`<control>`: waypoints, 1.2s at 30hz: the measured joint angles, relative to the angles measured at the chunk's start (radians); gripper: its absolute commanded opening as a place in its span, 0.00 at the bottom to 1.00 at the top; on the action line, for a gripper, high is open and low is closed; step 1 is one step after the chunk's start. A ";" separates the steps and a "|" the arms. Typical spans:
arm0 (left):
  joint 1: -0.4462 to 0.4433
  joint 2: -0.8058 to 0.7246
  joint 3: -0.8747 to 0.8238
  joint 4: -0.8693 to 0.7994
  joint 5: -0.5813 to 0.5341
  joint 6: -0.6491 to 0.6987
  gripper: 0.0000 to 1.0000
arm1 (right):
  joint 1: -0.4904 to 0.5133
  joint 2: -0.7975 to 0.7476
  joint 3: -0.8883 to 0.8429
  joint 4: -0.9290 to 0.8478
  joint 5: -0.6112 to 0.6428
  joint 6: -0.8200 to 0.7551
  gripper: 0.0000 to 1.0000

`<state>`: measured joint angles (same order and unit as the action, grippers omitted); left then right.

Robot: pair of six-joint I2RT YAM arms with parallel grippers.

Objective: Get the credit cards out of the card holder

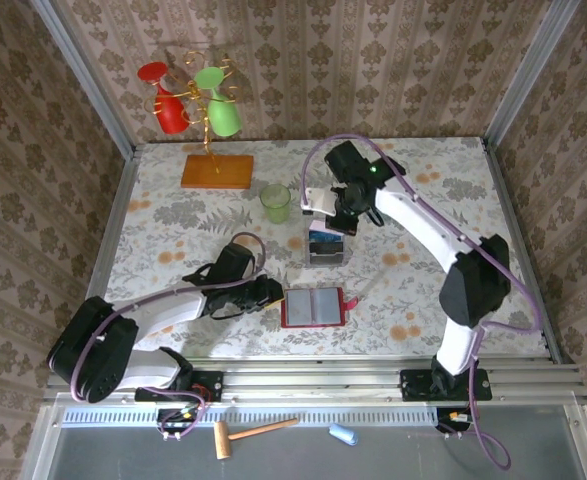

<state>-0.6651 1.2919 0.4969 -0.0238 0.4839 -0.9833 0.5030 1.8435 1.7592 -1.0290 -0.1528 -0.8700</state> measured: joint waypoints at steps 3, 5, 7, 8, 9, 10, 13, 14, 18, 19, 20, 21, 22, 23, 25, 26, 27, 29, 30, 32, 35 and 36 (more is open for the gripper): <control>0.008 -0.012 -0.006 -0.004 -0.003 0.000 0.24 | -0.030 0.095 0.114 -0.054 -0.021 -0.040 0.00; 0.016 -0.022 -0.007 -0.014 -0.006 -0.001 0.24 | -0.047 0.162 0.187 -0.094 -0.036 -0.061 0.00; 0.023 -0.034 -0.010 -0.021 -0.008 -0.002 0.24 | -0.059 0.222 0.251 -0.128 -0.045 -0.079 0.00; 0.026 -0.040 -0.012 -0.025 -0.010 -0.003 0.24 | -0.064 0.253 0.287 -0.148 -0.050 -0.088 0.00; 0.027 -0.045 -0.013 -0.030 -0.011 -0.004 0.24 | -0.068 0.278 0.315 -0.162 -0.057 -0.095 0.00; 0.029 -0.049 -0.016 -0.033 -0.012 -0.004 0.24 | -0.072 0.307 0.351 -0.181 -0.064 -0.103 0.00; 0.032 -0.058 -0.024 -0.042 -0.014 -0.009 0.24 | -0.080 0.372 0.426 -0.219 -0.075 -0.125 0.00; 0.032 -0.060 -0.027 -0.045 -0.015 -0.011 0.24 | -0.082 0.393 0.452 -0.235 -0.080 -0.130 0.00; 0.033 -0.071 -0.036 -0.058 -0.021 -0.012 0.24 | -0.087 0.457 0.521 -0.274 -0.092 -0.150 0.00; 0.035 -0.075 -0.038 -0.059 -0.021 -0.012 0.24 | -0.087 0.471 0.531 -0.281 -0.095 -0.153 0.00; 0.038 -0.077 -0.040 -0.060 -0.021 -0.012 0.24 | -0.087 0.483 0.535 -0.288 -0.097 -0.156 0.00; 0.039 -0.078 -0.040 -0.060 -0.023 -0.012 0.24 | -0.087 0.492 0.535 -0.293 -0.102 -0.157 0.00; 0.042 -0.080 -0.041 -0.060 -0.026 -0.013 0.25 | -0.087 0.502 0.535 -0.301 -0.108 -0.158 0.00; 0.045 -0.081 -0.043 -0.059 -0.028 -0.015 0.24 | -0.087 0.512 0.536 -0.310 -0.115 -0.159 0.00; 0.045 -0.082 -0.045 -0.059 -0.032 -0.019 0.25 | -0.087 0.529 0.536 -0.317 -0.119 -0.163 0.00; 0.045 -0.082 -0.045 -0.059 -0.033 -0.019 0.25 | -0.087 0.539 0.536 -0.322 -0.123 -0.165 0.00; 0.045 -0.082 -0.045 -0.059 -0.034 -0.019 0.25 | -0.087 0.545 0.537 -0.327 -0.126 -0.166 0.00; 0.045 -0.082 -0.045 -0.059 -0.036 -0.019 0.25 | -0.088 0.548 0.543 -0.335 -0.131 -0.169 0.13; 0.045 -0.082 -0.045 -0.059 -0.036 -0.019 0.25 | -0.089 0.550 0.543 -0.340 -0.132 -0.168 0.16; 0.046 -0.082 -0.045 -0.059 -0.036 -0.019 0.26 | -0.089 0.552 0.543 -0.343 -0.132 -0.164 0.20; 0.051 -0.082 -0.045 -0.059 -0.036 -0.019 0.26 | -0.089 0.550 0.543 -0.336 -0.134 -0.147 0.24; 0.052 -0.082 -0.045 -0.059 -0.036 -0.019 0.26 | -0.089 0.548 0.541 -0.330 -0.135 -0.144 0.25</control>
<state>-0.6132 1.2098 0.4519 -0.0830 0.4480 -1.0019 0.4141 2.3913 2.3005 -1.3590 -0.2874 -1.0138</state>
